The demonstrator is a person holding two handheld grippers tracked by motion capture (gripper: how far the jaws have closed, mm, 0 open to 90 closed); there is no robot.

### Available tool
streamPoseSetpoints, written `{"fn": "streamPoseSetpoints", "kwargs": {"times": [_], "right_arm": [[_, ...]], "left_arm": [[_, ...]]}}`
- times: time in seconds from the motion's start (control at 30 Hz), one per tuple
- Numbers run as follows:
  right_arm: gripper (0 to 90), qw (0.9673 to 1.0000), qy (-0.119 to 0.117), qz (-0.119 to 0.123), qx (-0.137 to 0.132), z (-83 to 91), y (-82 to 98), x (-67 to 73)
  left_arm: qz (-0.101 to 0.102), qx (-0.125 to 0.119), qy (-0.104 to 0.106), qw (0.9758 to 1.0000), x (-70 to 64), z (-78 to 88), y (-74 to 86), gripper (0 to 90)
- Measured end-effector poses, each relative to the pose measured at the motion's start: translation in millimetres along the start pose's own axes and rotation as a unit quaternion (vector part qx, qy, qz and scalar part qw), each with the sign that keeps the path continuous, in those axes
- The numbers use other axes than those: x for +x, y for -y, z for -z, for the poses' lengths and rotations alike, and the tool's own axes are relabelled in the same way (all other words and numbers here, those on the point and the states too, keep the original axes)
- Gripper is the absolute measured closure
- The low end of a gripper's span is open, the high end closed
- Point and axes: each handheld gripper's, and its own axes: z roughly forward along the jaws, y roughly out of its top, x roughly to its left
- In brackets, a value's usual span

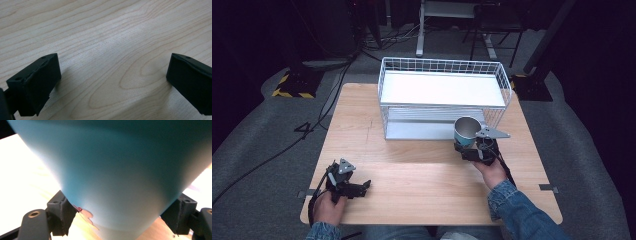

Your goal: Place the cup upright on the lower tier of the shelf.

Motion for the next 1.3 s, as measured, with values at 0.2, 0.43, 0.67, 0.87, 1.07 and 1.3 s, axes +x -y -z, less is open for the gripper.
{"fn": "streamPoseSetpoints", "kwargs": {"times": [0.2, 0.43, 0.67, 0.87, 1.07, 1.3], "right_arm": [[23.5, 1.0000, 0.003, -0.001, -0.001, -14.8, -7.7, 1.9], [23.5, 1.0000, 0.003, 0.005, -0.003, -35.6, -14.3, 6.3], [23.5, 1.0000, 0.004, 0.004, 0.000, -54.9, -20.6, 10.8], [23.5, 1.0000, 0.005, 0.005, -0.001, -68.6, -25.9, 11.6], [23.5, 0.9998, 0.016, -0.003, -0.007, -86.9, -31.1, 11.3], [23.5, 0.9997, 0.021, -0.002, -0.010, -99.6, -33.6, 11.0]], "left_arm": [[0.006, 0.000, -0.003, 1.0000, -0.3, 0.8, 0.7, 0.0], [0.008, 0.001, -0.008, 0.9999, -0.2, 1.8, 1.7, 0.0], [0.011, 0.001, -0.011, 0.9999, -0.6, 2.1, 2.1, 0.0], [0.010, 0.002, -0.007, 0.9999, 0.0, 2.7, 2.4, 0.0], [0.007, 0.000, -0.010, 0.9999, -0.2, 4.8, 5.2, 0.1], [0.007, 0.001, -0.010, 0.9999, -0.4, 5.1, 5.5, 0.0]]}}
